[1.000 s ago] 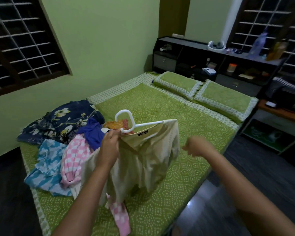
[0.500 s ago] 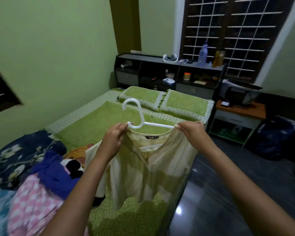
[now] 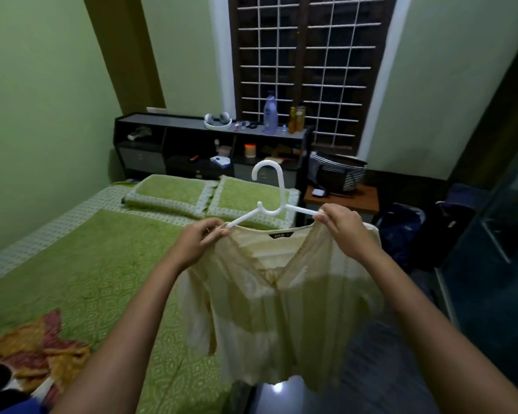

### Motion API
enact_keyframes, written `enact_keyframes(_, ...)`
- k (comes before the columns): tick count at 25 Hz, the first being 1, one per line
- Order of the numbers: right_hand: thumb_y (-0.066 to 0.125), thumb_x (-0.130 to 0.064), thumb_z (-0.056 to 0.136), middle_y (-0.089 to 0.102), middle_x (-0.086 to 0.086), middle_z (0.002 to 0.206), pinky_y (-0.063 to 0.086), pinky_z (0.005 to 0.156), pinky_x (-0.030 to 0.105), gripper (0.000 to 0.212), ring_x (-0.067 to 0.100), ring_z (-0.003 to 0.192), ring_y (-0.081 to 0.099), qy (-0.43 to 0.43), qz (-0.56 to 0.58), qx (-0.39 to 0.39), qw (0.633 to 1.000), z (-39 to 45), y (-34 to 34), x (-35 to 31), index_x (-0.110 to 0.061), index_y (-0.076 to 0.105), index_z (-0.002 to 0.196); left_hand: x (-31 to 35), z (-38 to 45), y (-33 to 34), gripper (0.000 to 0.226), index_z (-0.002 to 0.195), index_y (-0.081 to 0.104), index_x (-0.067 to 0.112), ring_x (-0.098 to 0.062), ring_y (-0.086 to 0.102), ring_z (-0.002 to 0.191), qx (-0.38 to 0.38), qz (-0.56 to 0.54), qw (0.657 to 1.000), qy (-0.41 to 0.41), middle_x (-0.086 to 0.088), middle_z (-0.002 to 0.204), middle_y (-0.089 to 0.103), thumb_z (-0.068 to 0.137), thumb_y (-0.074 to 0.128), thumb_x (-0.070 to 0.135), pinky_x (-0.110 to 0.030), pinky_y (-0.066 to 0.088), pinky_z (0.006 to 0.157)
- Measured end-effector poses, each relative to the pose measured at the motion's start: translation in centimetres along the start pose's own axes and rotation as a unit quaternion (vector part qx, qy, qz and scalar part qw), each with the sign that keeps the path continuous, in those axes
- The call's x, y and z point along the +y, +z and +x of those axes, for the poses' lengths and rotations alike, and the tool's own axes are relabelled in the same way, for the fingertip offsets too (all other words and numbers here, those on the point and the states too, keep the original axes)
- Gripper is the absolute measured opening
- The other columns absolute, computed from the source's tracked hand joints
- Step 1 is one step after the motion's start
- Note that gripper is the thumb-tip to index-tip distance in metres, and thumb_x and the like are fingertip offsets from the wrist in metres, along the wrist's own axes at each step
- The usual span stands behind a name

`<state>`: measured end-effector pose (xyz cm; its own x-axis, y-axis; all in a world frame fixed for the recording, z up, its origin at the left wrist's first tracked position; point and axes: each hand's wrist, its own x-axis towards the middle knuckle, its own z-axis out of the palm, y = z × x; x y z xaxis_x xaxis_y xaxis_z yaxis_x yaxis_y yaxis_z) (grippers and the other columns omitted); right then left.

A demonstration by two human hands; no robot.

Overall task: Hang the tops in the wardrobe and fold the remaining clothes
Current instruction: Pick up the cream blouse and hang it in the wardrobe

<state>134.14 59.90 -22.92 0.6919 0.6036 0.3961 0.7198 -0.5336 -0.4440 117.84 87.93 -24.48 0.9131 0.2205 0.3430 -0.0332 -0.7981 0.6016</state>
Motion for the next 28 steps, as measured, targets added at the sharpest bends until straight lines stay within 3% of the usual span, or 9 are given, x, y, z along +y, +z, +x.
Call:
enact_keyframes(2,0.044,-0.03,0.1,0.043,-0.013,0.069,0.031,0.07,0.038,0.028,0.014,0.076,0.047,0.012,0.006,0.011,1.0,0.1,-1.7,2.4,-0.027,0.044,0.072,1.5,3.1,2.4,0.009,0.098,0.064,0.023,-0.004,0.048,0.064,-0.02,-0.003,1.0,0.021,0.006,0.079,0.058,0.089,0.064,0.025,-0.018,0.035,0.057)
enact_keyframes(5,0.045,-0.031,0.099,0.046,-0.015,0.073,0.035,0.072,0.038,0.027,0.011,0.078,0.048,0.032,0.019,0.035,0.999,0.2,-3.7,6.1,-0.035,0.042,0.073,5.6,8.6,7.4,0.02,0.096,0.063,0.01,-0.018,0.052,0.072,-0.026,0.031,0.994,0.1,-0.004,0.082,0.059,0.096,0.054,0.027,-0.03,0.035,0.062)
enact_keyframes(7,0.044,-0.03,0.1,0.054,-0.014,0.086,0.04,0.08,0.04,0.017,0.013,0.087,0.054,0.047,0.02,0.043,0.998,0.1,-5.3,10.1,-0.029,0.054,0.086,7.1,12.2,10.2,0.026,0.092,0.063,0.004,-0.024,0.054,0.076,-0.01,0.021,0.991,0.128,-0.01,0.083,0.06,0.095,0.05,0.026,-0.033,0.034,0.064)
enact_keyframes(9,0.043,-0.027,0.1,0.062,-0.009,0.102,0.033,0.086,0.038,0.019,0.016,0.101,0.056,0.108,-0.052,0.054,0.991,-0.2,-7.5,14.8,-0.025,0.062,0.1,7.8,15.9,12.6,0.022,0.094,0.065,0.002,-0.025,0.055,0.077,0.011,0.013,0.99,0.14,-0.012,0.084,0.061,0.094,0.054,0.021,-0.033,0.034,0.065)
enact_keyframes(12,0.041,-0.03,0.101,0.061,-0.01,0.116,0.019,0.089,0.031,0.023,0.011,0.112,0.051,0.166,-0.085,0.077,0.98,0.8,-9.1,19.2,-0.028,0.061,0.113,8.9,21.8,16.4,0.014,0.092,0.066,0.004,-0.025,0.054,0.075,0.031,-0.003,0.986,0.166,-0.007,0.078,0.057,0.092,0.058,0.016,-0.034,0.036,0.065)
enact_keyframes(15,0.044,-0.037,0.099,0.057,-0.008,0.124,0.024,0.096,0.034,0.033,0.015,0.117,0.048,0.152,-0.11,0.066,0.98,5.4,-8.0,21.5,-0.025,0.052,0.128,10.7,28.5,21.1,0.018,0.092,0.066,0.006,-0.023,0.055,0.076,0.019,-0.01,0.978,0.207,-0.004,0.078,0.056,0.092,0.056,0.021,-0.035,0.039,0.068)
enact_keyframes(19,0.038,-0.03,0.101,0.054,-0.01,0.1,0.031,0.082,0.037,0.021,0.022,0.099,0.048,0.204,-0.148,0.121,0.96,11.0,-8.3,26.9,-0.02,0.055,0.107,12.4,37.9,25.7,0.012,0.09,0.066,0.01,-0.025,0.059,0.077,-0.015,-0.048,0.966,0.254,0.0,0.079,0.057,0.089,0.06,0.02,-0.031,0.04,0.067)
enact_keyframes(23,0.039,-0.027,0.101,0.057,-0.008,0.094,0.03,0.077,0.036,0.019,0.022,0.094,0.05,0.252,-0.18,0.175,0.934,15.6,-11.0,32.2,-0.019,0.056,0.096,17.2,46.6,31.0,0.031,0.104,0.067,0.022,-0.019,0.061,0.097,0.06,0.064,0.936,0.341,0.003,0.105,0.066,0.076,0.073,0.032,-0.035,0.031,0.08)
enact_keyframes(28,0.037,-0.031,0.101,0.062,0.0,0.103,0.032,0.082,0.038,0.024,0.024,0.099,0.05,0.366,-0.239,0.188,0.879,17.1,-13.0,38.0,-0.018,0.057,0.101,24.6,51.3,40.6,0.02,0.079,0.07,0.014,-0.021,0.067,0.094,0.01,0.089,0.899,0.429,-0.002,0.081,0.072,0.064,0.082,0.017,-0.033,0.031,0.099)
